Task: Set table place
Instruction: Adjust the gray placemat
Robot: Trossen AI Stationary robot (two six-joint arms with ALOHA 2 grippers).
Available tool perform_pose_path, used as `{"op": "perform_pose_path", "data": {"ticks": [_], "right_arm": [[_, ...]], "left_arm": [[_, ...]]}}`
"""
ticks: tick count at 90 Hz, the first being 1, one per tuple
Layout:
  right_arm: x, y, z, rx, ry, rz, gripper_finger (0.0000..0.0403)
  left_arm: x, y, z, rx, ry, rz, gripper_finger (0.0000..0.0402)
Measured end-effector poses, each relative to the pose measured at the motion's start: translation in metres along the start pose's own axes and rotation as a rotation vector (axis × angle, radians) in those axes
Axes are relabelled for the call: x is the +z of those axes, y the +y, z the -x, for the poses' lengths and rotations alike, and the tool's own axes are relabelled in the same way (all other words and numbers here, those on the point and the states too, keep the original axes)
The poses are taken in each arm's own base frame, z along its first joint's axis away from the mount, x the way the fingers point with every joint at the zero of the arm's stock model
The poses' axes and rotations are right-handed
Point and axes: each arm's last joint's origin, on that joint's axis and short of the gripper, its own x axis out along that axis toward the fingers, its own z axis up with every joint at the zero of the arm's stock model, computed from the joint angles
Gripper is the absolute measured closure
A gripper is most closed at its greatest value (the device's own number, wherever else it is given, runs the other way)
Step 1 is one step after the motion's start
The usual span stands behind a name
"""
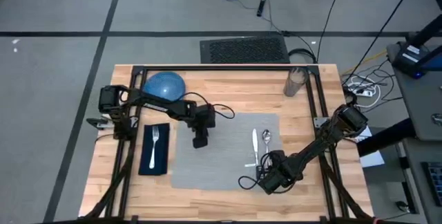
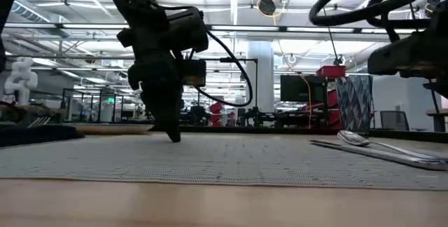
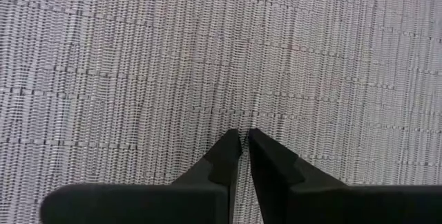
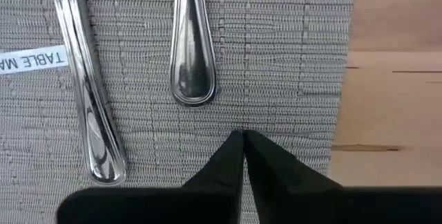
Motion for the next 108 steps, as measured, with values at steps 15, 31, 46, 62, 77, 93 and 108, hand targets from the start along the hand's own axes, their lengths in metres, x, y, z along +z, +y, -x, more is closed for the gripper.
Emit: {"op": "perform_pose_path", "data": {"ticks": [15,31,46,62,77,93,108], "right_arm": [[0.007,0.002,-0.001,-0.011,-0.025,-0.018,0.0397],[0.006,0.002,-0.001,-0.005,-0.025,-0.015,0.0397],[0.006,0.001,0.003,0.011,-0.018,-0.011,0.0397],[0.010,-0.003,0.019,0.077,-0.046,0.016,0.0397],[0.016,-0.011,0.040,0.122,-0.052,0.030,0.0397],[0.023,-0.015,0.057,0.191,-0.079,0.029,0.0397],[0.031,-0.012,0.065,0.276,-0.142,0.029,0.0397]], "left_arm": [[-0.002,-0.001,0.000,-0.009,0.025,0.008,0.0377],[-0.002,-0.001,0.000,-0.009,0.026,0.009,0.0377],[-0.003,-0.001,0.000,-0.009,0.024,0.009,0.0377],[-0.002,0.001,0.007,-0.005,0.044,0.026,0.0377],[0.004,0.001,0.019,-0.004,0.054,0.038,0.0377],[0.005,-0.001,0.030,0.018,0.105,0.023,0.0377],[0.003,-0.003,0.042,0.027,0.151,0.029,0.0377]]}}
